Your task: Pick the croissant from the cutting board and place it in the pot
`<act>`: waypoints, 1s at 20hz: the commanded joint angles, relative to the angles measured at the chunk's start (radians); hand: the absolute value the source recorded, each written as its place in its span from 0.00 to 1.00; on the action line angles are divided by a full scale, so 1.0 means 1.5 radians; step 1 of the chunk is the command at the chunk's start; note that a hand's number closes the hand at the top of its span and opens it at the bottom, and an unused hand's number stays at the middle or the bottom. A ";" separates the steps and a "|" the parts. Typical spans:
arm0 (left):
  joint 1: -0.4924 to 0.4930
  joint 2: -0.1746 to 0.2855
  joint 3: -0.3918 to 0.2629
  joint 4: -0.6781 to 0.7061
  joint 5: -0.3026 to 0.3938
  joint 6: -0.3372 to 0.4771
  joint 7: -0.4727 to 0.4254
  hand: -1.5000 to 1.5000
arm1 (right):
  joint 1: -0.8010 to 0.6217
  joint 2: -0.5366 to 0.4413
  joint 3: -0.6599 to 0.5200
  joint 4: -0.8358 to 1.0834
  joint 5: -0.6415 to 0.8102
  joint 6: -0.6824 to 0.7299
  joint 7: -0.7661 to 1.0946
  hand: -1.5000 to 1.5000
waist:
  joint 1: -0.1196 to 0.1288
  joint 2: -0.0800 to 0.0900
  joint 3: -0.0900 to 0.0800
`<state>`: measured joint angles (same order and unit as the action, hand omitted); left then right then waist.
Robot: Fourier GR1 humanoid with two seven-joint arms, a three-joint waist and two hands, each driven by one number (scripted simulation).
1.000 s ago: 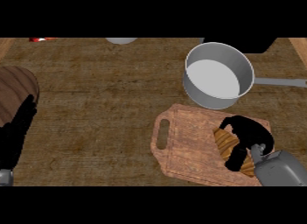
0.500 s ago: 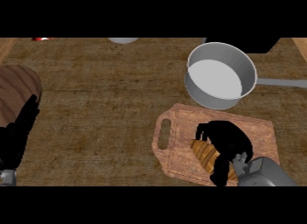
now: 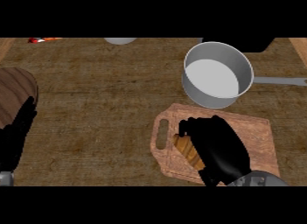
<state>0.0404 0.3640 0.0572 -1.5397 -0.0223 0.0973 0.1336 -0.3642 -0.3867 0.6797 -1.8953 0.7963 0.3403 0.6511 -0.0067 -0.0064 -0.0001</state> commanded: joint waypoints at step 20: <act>-0.020 0.001 0.052 0.018 0.009 -0.053 -0.007 0.50 | -0.130 0.063 -0.361 0.033 -0.028 -0.120 -0.114 1.00 | 0.010 0.005 0.000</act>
<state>0.0194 0.3432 0.0886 -1.5287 -0.0423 0.0620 0.1276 -0.5176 -0.3171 0.1984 -1.9554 0.7684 0.1911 0.5475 0.0053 0.0007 0.0001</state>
